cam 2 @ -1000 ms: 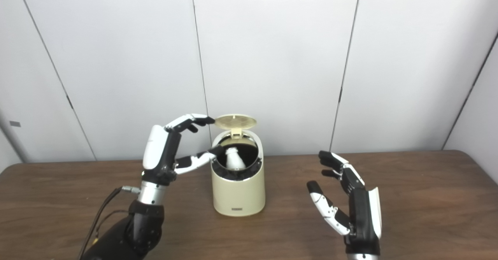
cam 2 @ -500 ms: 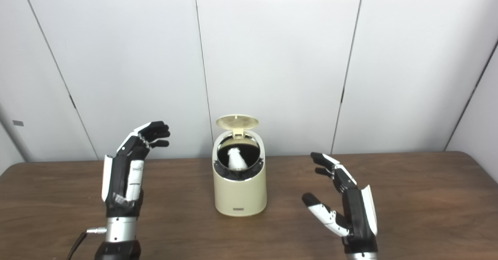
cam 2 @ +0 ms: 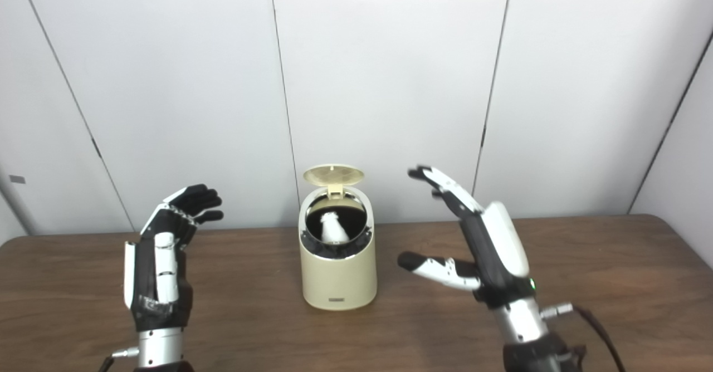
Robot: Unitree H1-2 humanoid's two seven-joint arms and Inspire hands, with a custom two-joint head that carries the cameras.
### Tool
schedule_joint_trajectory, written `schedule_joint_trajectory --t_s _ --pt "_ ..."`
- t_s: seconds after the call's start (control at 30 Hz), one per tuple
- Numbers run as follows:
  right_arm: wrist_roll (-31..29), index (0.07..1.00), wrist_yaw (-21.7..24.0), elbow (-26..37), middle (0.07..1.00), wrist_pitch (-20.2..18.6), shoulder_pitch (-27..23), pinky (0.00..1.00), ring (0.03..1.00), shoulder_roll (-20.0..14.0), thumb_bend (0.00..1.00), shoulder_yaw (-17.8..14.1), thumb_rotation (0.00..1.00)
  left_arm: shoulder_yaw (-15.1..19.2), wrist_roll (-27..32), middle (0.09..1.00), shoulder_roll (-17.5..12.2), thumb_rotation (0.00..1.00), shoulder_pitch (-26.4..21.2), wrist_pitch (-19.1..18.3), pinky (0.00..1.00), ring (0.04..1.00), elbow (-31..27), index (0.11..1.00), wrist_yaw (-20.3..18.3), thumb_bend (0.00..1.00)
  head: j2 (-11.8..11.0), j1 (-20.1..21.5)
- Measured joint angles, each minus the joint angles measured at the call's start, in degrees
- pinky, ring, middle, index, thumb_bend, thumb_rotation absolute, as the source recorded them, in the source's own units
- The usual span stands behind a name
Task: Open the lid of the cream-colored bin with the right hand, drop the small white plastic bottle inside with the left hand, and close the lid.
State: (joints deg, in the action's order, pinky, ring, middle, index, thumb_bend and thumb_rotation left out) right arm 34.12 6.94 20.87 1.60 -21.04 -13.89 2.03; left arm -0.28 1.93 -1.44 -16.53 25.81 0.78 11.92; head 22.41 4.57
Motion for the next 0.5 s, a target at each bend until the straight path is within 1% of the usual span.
schedule_joint_trajectory --t_s 0.03,0.1,0.13,0.2,0.3,0.33,0.4,0.5 --pt "1.4 0.950 2.3 1.5 0.959 -2.2 -1.5 0.90 0.973 -0.7 0.91 0.8 1.00 0.3 -0.1 0.709 0.1 0.84 0.0 0.0 0.64 0.704 0.0 0.717 -0.1 0.27 0.0 0.1" --pt "4.4 0.959 6.6 3.3 0.969 -6.1 -4.7 0.93 0.991 -1.7 0.95 2.2 0.97 0.7 -1.2 0.709 0.2 0.86 0.0 0.0 0.64 0.704 0.0 0.716 -0.3 0.26 0.0 0.1" --pt "5.6 0.961 9.0 3.6 0.975 -7.5 -6.6 0.95 0.997 -2.3 0.98 3.0 0.95 0.8 -1.8 0.708 0.3 0.87 0.0 0.0 0.63 0.702 0.0 0.714 -0.4 0.26 -0.1 0.1" --pt "7.2 0.964 12.2 3.7 0.982 -9.8 -9.6 0.97 1.000 -3.1 1.00 4.1 0.94 0.9 -2.6 0.707 0.5 0.87 0.0 0.0 0.63 0.700 0.0 0.713 -0.7 0.26 -0.1 0.3" --pt "8.1 0.964 14.5 3.6 0.988 -11.6 -12.7 0.96 1.000 -3.1 1.00 5.3 0.91 1.1 -3.7 0.702 0.8 0.86 0.3 0.0 0.63 0.693 0.0 0.707 -0.8 0.28 -0.3 0.0" --pt "8.4 0.963 15.1 3.2 0.987 -11.9 -13.5 0.98 1.000 -3.1 1.00 5.9 0.91 1.2 -3.8 0.699 0.8 0.85 0.3 0.0 0.62 0.691 0.0 0.701 -0.8 0.29 -0.3 0.0" --pt "9.4 0.958 16.1 1.4 0.984 -12.7 -15.8 0.98 1.000 -3.1 1.00 7.1 0.90 1.3 -3.8 0.695 1.0 0.84 0.3 0.0 0.62 0.687 0.0 0.695 -0.8 0.29 -0.3 -0.1" --pt "10.7 0.948 17.6 -1.8 0.989 -13.2 -19.1 0.99 1.000 -3.1 1.00 8.5 0.85 1.4 -4.1 0.692 1.3 0.84 0.3 0.0 0.62 0.685 0.0 0.690 -0.8 0.29 -0.4 -0.2"
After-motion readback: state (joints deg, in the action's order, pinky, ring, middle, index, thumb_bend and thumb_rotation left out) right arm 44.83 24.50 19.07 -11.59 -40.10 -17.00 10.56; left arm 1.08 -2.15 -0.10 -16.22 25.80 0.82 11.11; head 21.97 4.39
